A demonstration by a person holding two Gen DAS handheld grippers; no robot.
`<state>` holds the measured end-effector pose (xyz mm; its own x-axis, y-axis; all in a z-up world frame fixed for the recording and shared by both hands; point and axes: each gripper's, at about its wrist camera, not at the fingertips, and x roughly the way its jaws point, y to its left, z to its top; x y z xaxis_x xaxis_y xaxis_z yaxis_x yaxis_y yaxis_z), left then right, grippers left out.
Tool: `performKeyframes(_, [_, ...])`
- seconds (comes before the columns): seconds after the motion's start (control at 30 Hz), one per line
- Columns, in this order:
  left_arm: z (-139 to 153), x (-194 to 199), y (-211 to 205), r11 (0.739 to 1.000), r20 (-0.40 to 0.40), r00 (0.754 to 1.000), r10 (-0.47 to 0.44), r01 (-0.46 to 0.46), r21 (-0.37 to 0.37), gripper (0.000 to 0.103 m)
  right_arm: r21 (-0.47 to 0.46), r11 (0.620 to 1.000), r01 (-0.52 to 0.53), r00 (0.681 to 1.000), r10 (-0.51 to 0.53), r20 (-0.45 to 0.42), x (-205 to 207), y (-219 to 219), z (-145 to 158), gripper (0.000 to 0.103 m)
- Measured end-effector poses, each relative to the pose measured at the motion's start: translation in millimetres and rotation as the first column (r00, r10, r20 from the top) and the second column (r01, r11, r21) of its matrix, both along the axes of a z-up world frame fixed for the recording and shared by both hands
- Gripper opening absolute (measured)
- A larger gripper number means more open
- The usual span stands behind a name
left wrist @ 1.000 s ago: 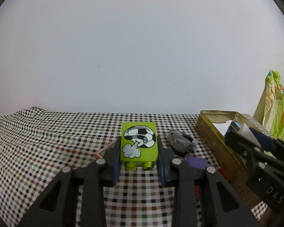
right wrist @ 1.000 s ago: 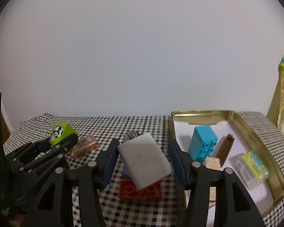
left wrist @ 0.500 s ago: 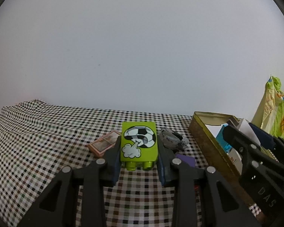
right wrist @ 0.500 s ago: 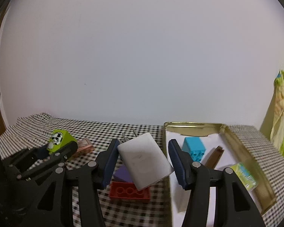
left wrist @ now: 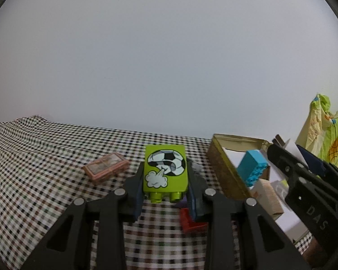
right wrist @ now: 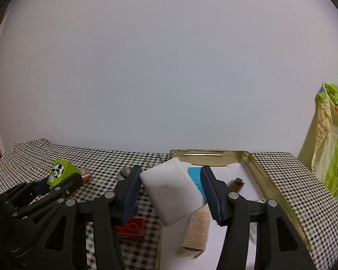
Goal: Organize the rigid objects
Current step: 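Carry the green brick and white block into the gold tin and release both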
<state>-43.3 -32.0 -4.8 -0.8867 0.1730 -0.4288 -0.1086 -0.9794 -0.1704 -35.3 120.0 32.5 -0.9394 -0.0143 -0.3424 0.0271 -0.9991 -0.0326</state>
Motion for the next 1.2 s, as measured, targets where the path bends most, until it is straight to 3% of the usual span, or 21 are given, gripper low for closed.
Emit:
performKeyframes(0.83, [20.5, 4.6, 77.3, 0.991, -0.063, 0.989, -0.130, 0.131, 0.004, 0.030, -0.019, 0.992, 0.122, 0.993, -0.122, 0.004, -23.6, 76.6, -3.1, 0.056])
performKeyframes(1.03, [27.0, 3.7, 105.5, 0.984, -0.043, 0.983, -0.176, 0.176, -0.002, 0.030, -0.025, 0.985, 0.173, 0.985, -0.173, 0.007, -30.9, 101.7, -6.3, 0.056])
performKeyframes(1.2, [27.1, 0.2, 126.7, 0.977, -0.019, 0.977, -0.211, 0.211, -0.011, 0.030, -0.040, 0.977, 0.208, 0.978, -0.207, 0.023, -14.1, 119.2, -1.9, 0.056])
